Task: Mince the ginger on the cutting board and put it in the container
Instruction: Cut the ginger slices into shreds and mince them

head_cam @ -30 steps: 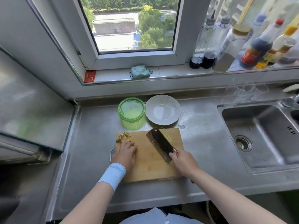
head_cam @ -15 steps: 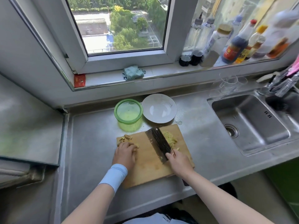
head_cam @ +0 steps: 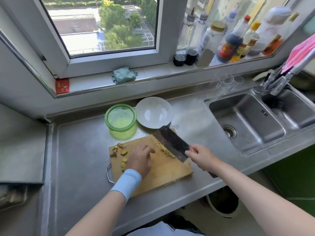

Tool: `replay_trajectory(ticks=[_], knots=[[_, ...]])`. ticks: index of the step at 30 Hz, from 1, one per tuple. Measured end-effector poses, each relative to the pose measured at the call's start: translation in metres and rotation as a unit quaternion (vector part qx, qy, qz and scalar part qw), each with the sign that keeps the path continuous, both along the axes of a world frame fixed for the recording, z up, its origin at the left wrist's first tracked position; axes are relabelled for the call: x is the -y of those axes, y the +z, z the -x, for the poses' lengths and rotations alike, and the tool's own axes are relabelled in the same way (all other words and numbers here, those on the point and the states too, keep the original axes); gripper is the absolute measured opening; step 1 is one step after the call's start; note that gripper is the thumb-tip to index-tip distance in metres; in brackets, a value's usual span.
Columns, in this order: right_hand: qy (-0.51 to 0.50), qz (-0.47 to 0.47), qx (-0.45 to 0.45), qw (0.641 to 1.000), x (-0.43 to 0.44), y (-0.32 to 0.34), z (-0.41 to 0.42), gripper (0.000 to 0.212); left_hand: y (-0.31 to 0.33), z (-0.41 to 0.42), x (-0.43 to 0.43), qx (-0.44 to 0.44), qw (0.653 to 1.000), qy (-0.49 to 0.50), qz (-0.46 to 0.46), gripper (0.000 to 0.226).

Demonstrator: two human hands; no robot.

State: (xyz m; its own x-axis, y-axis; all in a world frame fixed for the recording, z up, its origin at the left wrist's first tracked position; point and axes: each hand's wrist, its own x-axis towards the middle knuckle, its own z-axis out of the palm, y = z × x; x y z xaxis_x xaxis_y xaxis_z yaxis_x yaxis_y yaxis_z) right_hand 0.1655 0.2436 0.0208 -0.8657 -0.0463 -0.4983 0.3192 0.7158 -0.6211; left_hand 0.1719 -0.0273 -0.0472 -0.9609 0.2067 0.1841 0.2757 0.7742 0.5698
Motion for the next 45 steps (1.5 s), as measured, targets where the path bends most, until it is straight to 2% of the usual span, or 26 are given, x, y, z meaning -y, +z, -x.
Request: replay_trajectory(ticks=[5,7,10,14,16,23,27,29,31,33,35,38,40,42,45], knots=[[0.159,-0.075,0.033,0.984,-0.016,-0.016,-0.003,0.015,-0.009,-0.013,-0.006,-0.012,0.999,0.035,-0.002,0.022],[0.19,-0.1,0.016,0.976,-0.011,-0.022,0.004,0.016,-0.008,-0.019,-0.012,-0.016,0.999,0.037,-0.001,0.015],[0.169,-0.098,-0.026,0.98,-0.007,-0.027,0.02,0.021,-0.01,-0.033,-0.026,-0.023,0.999,-0.028,0.011,0.009],[0.146,-0.054,-0.039,0.987,-0.006,-0.031,0.032,0.022,-0.024,-0.054,-0.053,0.012,0.982,-0.171,0.076,0.024],[0.155,-0.042,-0.049,0.986,-0.005,-0.031,0.031,0.02,-0.034,-0.06,-0.066,0.026,0.972,-0.207,0.107,0.028],[0.137,-0.015,-0.044,0.989,-0.015,-0.041,0.012,0.024,-0.053,-0.057,-0.08,-0.046,0.973,-0.179,0.139,0.023],[0.105,-0.005,-0.045,0.993,-0.024,-0.036,0.011,0.026,-0.052,-0.055,-0.074,-0.055,0.972,-0.189,0.132,0.02],[0.085,0.001,-0.049,0.995,-0.026,-0.032,0.016,0.029,-0.048,-0.046,-0.071,-0.035,0.987,-0.137,0.075,0.009],[0.063,0.01,-0.052,0.997,-0.026,-0.028,0.02,0.028,-0.039,-0.029,-0.068,0.004,1.0,-0.005,-0.008,0.007],[0.038,0.018,-0.057,0.997,-0.025,-0.025,0.023,0.028,-0.025,-0.008,-0.064,0.052,0.992,0.106,-0.048,0.011],[0.015,0.016,-0.062,0.998,-0.022,-0.023,0.024,0.027,-0.01,0.012,-0.064,0.122,0.985,0.117,-0.046,0.014],[-0.008,0.01,-0.062,0.998,-0.019,-0.02,0.024,0.029,-0.001,0.026,-0.065,0.215,0.974,0.061,0.029,0.013],[-0.012,0.005,-0.06,0.998,-0.018,-0.02,0.024,0.033,-0.004,0.028,-0.059,0.212,0.972,0.092,0.035,0.018],[-0.014,0.001,-0.059,0.998,-0.017,-0.02,0.023,0.034,-0.003,0.028,-0.051,0.19,0.971,0.143,-0.01,0.021],[-0.01,-0.005,-0.059,0.998,-0.013,-0.02,0.021,0.034,-0.004,0.024,-0.04,0.155,0.978,0.133,-0.045,0.02]])
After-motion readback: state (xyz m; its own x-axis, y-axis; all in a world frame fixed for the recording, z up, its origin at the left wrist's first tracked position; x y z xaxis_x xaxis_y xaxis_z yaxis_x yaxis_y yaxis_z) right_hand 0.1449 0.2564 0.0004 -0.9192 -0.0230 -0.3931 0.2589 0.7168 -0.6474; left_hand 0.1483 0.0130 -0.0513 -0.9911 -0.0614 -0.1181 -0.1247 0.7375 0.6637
